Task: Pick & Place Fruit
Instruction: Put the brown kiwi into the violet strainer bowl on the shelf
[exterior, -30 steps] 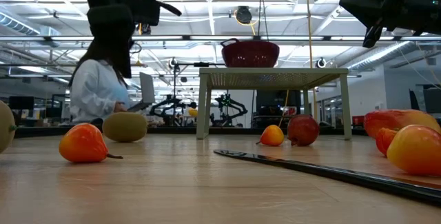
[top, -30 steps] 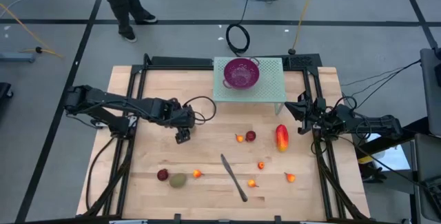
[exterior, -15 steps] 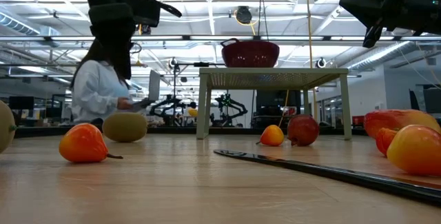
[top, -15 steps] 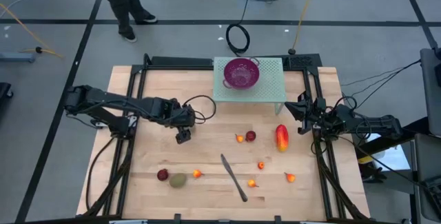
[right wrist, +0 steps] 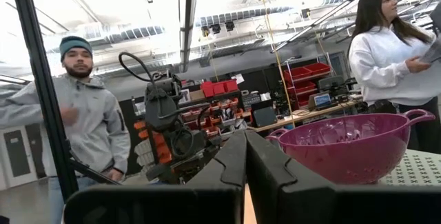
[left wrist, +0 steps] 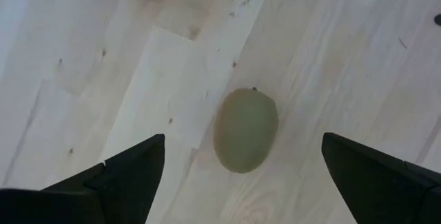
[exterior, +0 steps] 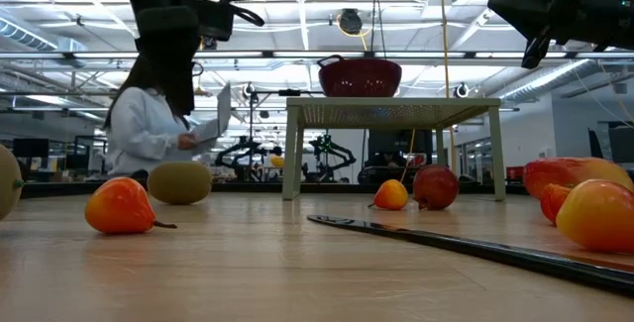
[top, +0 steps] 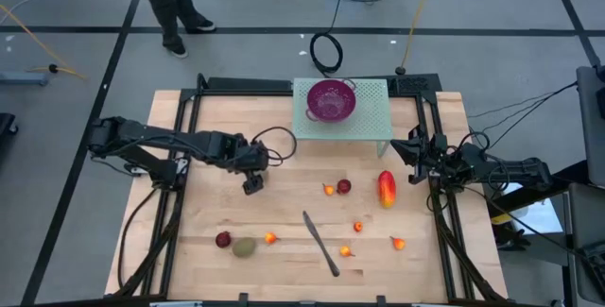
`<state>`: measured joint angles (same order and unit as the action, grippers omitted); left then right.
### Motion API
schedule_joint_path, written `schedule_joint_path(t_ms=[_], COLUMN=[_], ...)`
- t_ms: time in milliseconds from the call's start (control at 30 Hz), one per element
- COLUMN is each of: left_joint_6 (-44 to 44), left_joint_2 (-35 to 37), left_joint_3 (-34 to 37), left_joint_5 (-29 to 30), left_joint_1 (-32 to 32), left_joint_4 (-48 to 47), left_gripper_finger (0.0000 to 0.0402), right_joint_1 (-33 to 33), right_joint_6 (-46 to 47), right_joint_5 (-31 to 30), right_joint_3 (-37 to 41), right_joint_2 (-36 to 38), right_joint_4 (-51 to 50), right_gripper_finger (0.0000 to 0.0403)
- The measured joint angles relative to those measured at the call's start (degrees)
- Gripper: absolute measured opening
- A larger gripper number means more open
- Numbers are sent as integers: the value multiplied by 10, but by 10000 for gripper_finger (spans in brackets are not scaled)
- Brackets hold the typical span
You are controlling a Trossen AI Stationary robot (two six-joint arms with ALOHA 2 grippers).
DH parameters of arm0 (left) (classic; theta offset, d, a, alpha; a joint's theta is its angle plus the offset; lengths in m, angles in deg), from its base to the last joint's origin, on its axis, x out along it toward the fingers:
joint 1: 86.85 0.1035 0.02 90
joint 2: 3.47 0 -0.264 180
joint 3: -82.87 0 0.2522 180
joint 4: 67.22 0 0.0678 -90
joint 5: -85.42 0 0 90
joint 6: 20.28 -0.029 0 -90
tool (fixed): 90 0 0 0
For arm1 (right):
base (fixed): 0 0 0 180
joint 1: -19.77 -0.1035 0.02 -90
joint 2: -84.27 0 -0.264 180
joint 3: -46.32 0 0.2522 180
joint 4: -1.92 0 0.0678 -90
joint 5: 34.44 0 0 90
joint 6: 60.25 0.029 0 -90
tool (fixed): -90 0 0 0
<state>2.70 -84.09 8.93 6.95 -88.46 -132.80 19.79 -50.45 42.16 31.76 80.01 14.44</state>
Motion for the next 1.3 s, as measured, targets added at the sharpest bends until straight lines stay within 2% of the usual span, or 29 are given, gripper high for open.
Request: schedule_joint_path(t_ms=[233,667,900,1067,1300], left_joint_6=[-58,-94,-104,-105,-96], left_joint_2=[-8,-39,-60,-71,-74], left_joint_3=[0,-1,1,1,1], left_joint_5=[-47,-38,-37,-5,-15], left_joint_1=[11,51,53,53,48], left_joint_4=[18,12,8,10,11], left_gripper_finger=[388,388,388,388,388], right_joint_1=[0,0,0,0,0], right_joint_6=[0,0,0,0,0], right_joint_5=[0,0,0,0,0], right_joint_3=[0,0,0,0,0], right_joint_2=[0,0,0,0,0], right_joint_4=[0,-1,-4,-14,-17], right_gripper_finger=[0,0,0,0,0])
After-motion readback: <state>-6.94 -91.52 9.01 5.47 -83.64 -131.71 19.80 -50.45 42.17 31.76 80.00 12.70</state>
